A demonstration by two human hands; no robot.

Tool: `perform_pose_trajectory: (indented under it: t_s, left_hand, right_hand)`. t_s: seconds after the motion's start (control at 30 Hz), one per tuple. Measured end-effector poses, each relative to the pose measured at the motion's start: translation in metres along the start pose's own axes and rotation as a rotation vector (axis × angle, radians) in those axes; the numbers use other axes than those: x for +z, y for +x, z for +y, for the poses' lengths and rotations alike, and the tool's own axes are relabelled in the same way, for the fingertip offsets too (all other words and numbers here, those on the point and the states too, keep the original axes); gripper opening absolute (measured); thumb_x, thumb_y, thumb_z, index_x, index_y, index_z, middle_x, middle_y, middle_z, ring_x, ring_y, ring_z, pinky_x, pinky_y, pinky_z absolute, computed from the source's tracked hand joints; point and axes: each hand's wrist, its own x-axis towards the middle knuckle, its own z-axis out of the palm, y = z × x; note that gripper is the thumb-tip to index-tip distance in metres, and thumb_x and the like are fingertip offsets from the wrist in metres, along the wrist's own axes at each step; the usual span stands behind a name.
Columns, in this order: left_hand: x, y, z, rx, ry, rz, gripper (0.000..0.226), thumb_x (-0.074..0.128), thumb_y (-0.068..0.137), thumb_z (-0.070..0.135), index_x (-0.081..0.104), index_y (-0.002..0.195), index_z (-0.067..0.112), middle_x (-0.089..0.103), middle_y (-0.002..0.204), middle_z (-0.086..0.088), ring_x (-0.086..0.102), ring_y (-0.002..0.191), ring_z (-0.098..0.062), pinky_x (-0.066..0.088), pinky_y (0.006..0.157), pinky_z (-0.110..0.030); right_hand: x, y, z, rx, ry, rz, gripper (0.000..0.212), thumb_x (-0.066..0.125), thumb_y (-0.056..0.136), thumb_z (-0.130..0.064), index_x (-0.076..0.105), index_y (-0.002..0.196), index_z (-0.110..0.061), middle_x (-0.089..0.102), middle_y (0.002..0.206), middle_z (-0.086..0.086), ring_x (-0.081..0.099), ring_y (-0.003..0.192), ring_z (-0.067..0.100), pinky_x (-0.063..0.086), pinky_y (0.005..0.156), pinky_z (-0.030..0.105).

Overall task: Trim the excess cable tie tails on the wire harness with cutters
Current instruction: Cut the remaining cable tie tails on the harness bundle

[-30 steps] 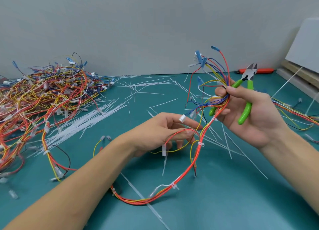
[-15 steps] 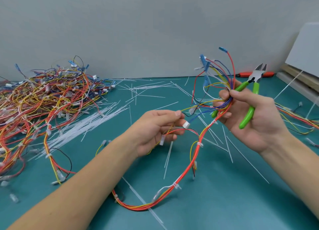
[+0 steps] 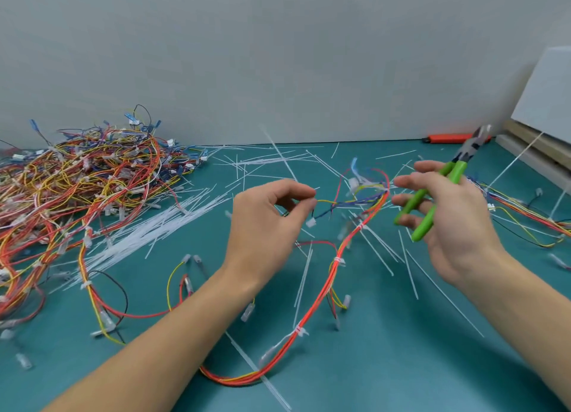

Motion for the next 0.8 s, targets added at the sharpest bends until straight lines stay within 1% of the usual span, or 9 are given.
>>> perform_pose_trajectory:
  t_s: [0.13,0.27,0.37,0.4,0.47,0.53,0.6,0.7,0.8]
  left_hand:
    - [0.005,-0.003,0.0,0.001,0.004,-0.056,0.014,0.082,0.082,0.011,0.079,0.084,0.024,0.071,0.075,0.024,0.065,0.068,-0.001,0.04,0.062,-0.006]
    - [0.006,-0.003,0.004,-0.034,-0.128,-0.103,0.029,0.083,0.08,0.008,0.064,0.091,0.027,0.076,0.079,0.013,0.073,0.078,-0.005,0.043,0.063,-0.008]
    - [0.007,-0.006,0.009,-0.049,-0.168,-0.143,0.036,0.083,0.081,0.011,0.063,0.105,0.029,0.078,0.079,0.014,0.075,0.084,-0.004,0.045,0.064,-0.009]
    - [0.008,-0.006,0.01,-0.05,-0.176,-0.149,0.035,0.084,0.081,0.01,0.066,0.106,0.027,0.078,0.08,0.013,0.075,0.084,-0.003,0.045,0.065,-0.008]
    - [0.009,-0.006,0.009,-0.014,-0.18,-0.168,0.024,0.085,0.08,0.008,0.073,0.096,0.021,0.078,0.082,0.011,0.075,0.082,-0.003,0.045,0.066,-0.008]
    - [0.009,-0.007,0.009,0.063,-0.145,-0.195,0.017,0.084,0.08,0.005,0.078,0.092,0.016,0.079,0.085,0.01,0.074,0.079,-0.001,0.045,0.068,-0.006]
    - [0.009,-0.008,0.01,0.127,-0.11,-0.224,0.016,0.083,0.082,0.005,0.081,0.095,0.014,0.078,0.089,0.012,0.073,0.081,0.0,0.047,0.072,-0.007]
    - [0.009,-0.01,0.009,0.206,-0.021,-0.261,0.018,0.083,0.084,0.013,0.082,0.099,0.022,0.076,0.082,0.017,0.07,0.076,-0.004,0.049,0.07,-0.017]
    - [0.007,-0.01,0.007,0.194,0.039,-0.272,0.017,0.085,0.083,0.02,0.083,0.096,0.031,0.063,0.068,0.024,0.061,0.068,-0.009,0.042,0.064,-0.017]
  right_hand:
    - [-0.002,-0.001,-0.006,-0.001,0.11,-0.055,0.012,0.061,0.092,-0.015,0.059,0.1,-0.024,0.071,0.086,0.002,0.068,0.073,0.018,0.051,0.057,0.03]
    - [0.001,-0.007,-0.004,0.085,0.18,-0.306,0.018,0.06,0.088,-0.025,0.058,0.106,-0.02,0.073,0.093,0.012,0.072,0.081,0.027,0.058,0.058,0.036]
    - [0.005,-0.012,0.001,0.168,0.057,-0.452,0.03,0.062,0.084,-0.032,0.061,0.11,-0.017,0.073,0.093,0.015,0.067,0.076,0.027,0.05,0.053,0.032]
    - [0.006,-0.014,0.004,0.155,0.003,-0.464,0.031,0.062,0.082,-0.03,0.062,0.11,-0.016,0.073,0.092,0.014,0.064,0.072,0.026,0.046,0.051,0.031]
    - [0.007,-0.016,0.009,0.044,-0.118,-0.426,0.03,0.064,0.08,-0.025,0.064,0.108,-0.016,0.076,0.094,0.012,0.061,0.07,0.021,0.041,0.053,0.029]
    - [0.008,-0.018,0.01,-0.11,-0.235,-0.38,0.025,0.067,0.079,-0.024,0.067,0.103,-0.019,0.077,0.094,0.009,0.063,0.071,0.015,0.045,0.055,0.022]
    - [0.008,-0.019,0.013,-0.189,-0.301,-0.419,0.02,0.071,0.08,-0.024,0.07,0.1,-0.02,0.076,0.092,0.006,0.066,0.074,0.01,0.049,0.061,0.016]
    - [0.007,-0.02,0.019,-0.186,-0.387,-0.547,0.012,0.07,0.087,-0.02,0.071,0.099,-0.017,0.07,0.079,-0.006,0.064,0.073,0.006,0.049,0.067,0.015]
    - [0.007,-0.021,0.024,-0.217,-0.476,-0.579,0.007,0.067,0.09,-0.023,0.07,0.095,-0.02,0.068,0.078,-0.004,0.06,0.072,0.011,0.048,0.07,0.022]
